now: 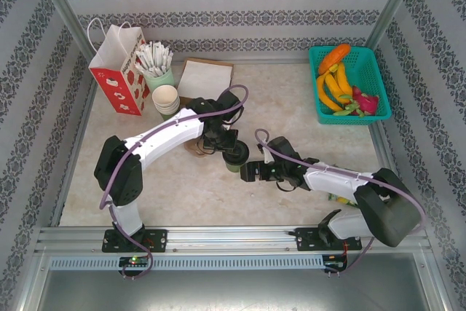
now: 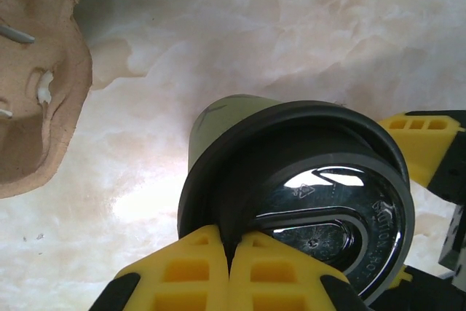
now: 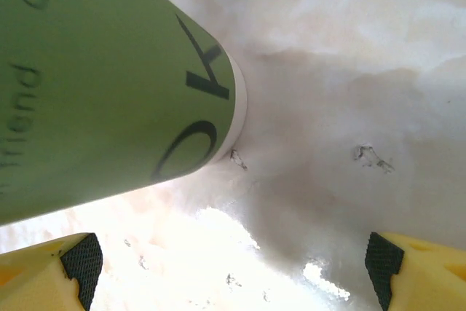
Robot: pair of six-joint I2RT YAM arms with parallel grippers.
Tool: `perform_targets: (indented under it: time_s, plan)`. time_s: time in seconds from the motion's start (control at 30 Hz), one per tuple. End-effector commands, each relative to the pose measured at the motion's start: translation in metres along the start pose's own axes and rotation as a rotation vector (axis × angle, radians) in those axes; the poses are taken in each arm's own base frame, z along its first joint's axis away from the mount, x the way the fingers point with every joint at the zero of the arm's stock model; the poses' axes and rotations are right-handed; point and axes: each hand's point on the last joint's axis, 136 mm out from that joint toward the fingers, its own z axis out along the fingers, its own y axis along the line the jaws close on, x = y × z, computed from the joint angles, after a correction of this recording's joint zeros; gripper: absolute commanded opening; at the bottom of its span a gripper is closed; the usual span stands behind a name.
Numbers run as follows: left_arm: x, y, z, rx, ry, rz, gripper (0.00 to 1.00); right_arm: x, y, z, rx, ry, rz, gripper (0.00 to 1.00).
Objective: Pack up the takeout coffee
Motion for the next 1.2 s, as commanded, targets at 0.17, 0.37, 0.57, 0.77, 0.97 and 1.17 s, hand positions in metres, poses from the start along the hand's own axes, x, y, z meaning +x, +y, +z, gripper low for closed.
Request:
perform_targets:
  time_s: [0.17, 0.37, 0.57, 0.77, 0.97, 1.17]
  plan:
    - [0.026, 0.023, 0.023, -0.143, 0.142, 0.019, 0.0, -0.026, 0.034, -0.035, -0.13, -0.107, -0.063, 0.95]
    - [0.021, 0.017, 0.018, -0.121, 0.128, 0.024, 0.0, -0.046, 0.024, -0.05, -0.192, -0.149, 0.114, 0.94]
    - [0.022, 0.014, 0.021, -0.11, 0.132, 0.026, 0.0, -0.046, 0.025, -0.042, -0.211, -0.112, 0.129, 0.92]
    - [0.028, 0.012, 0.032, -0.089, 0.161, 0.025, 0.0, -0.046, 0.032, -0.034, -0.272, -0.085, 0.165, 0.92]
    - [0.029, 0.009, 0.033, -0.089, 0.171, 0.034, 0.0, -0.053, 0.047, -0.044, -0.336, -0.113, 0.132, 0.92]
    - [0.027, 0.006, 0.032, -0.083, 0.167, 0.039, 0.0, -0.043, 0.035, -0.035, -0.288, -0.082, 0.143, 0.92]
